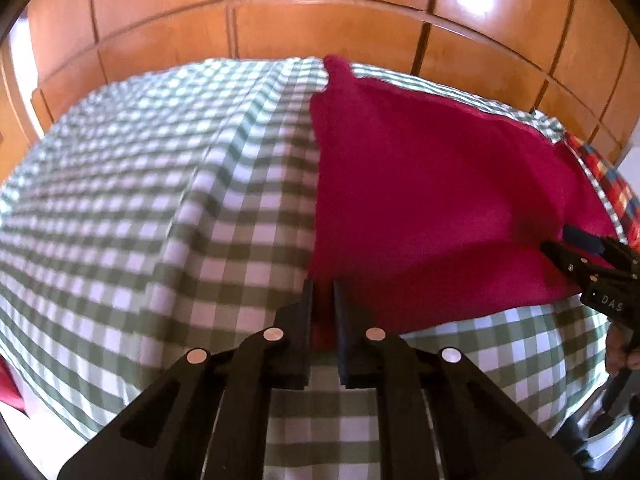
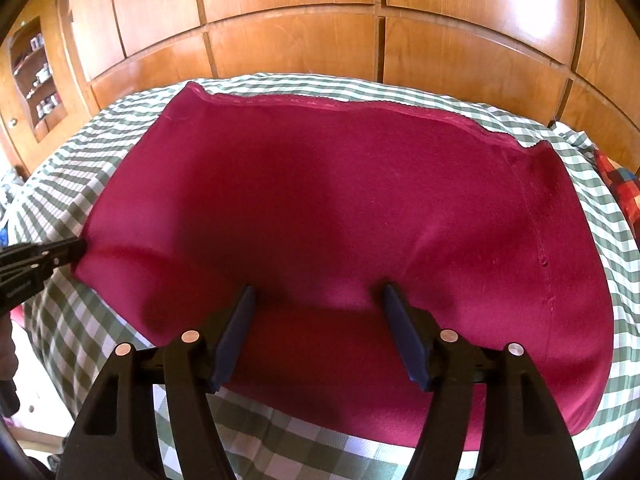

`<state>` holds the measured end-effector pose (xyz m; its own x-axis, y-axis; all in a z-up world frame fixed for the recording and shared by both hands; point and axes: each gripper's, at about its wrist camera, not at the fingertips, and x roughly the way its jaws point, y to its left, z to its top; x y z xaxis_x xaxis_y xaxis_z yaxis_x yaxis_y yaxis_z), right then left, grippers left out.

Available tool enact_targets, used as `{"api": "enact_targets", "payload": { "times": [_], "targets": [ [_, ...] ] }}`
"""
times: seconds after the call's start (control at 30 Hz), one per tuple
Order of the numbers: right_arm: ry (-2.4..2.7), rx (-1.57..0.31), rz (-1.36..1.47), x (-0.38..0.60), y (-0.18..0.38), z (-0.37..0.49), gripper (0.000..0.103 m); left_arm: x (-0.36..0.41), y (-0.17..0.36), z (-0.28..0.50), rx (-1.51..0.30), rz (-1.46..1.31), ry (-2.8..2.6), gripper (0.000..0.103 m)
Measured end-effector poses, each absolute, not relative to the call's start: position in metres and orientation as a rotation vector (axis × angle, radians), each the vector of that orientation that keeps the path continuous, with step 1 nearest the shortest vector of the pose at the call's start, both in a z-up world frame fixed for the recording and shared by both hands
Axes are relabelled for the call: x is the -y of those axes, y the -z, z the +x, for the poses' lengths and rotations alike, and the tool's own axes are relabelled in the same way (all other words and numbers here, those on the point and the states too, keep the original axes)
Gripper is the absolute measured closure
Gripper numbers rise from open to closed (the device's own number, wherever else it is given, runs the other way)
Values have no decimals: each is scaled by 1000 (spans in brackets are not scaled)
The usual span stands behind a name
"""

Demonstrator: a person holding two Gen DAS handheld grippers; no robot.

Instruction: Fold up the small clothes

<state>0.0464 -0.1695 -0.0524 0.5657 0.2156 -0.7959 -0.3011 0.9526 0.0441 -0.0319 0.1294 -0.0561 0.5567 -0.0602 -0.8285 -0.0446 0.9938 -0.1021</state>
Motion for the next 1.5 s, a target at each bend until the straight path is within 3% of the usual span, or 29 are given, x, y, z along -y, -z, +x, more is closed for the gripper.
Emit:
{"api": "enact_targets", "payload": {
  "times": [0.07,0.2,0.53,0.8,0.83,0.87,0.9,1.0,1.2,1.3,1.5],
  "targets": [
    [-300,-916,-101,169,53,46,37,-137,60,-33,-985,-183,29,92],
    [-300,-908,-92,170,53,44,37,-162,57,-32,-975,-358,42,68],
    [-301,-886,-92,170,55,42,36,-165,26,45,-907,-353,77,71],
    [-308,-849,-99,172,59,38,36,-155,40,126,-981,-423,120,71],
    [-306,-845,-101,171,59,38,36,-153,43,132,-992,-425,121,73],
    [-305,-839,-102,171,60,37,36,-150,43,138,-999,-415,119,81],
    [-302,-831,-105,170,60,36,36,-148,42,140,-993,-399,121,96],
    [-293,-805,-119,168,62,33,36,-142,34,135,-929,-375,102,96],
    [-288,-786,-137,166,64,32,35,-133,68,139,-973,-218,-20,91],
    [-291,-794,-137,166,63,34,35,-137,62,138,-987,-213,-102,67],
    [-357,-915,-47,185,39,45,35,-120,23,97,-851,-153,-138,68]
  ]
}}
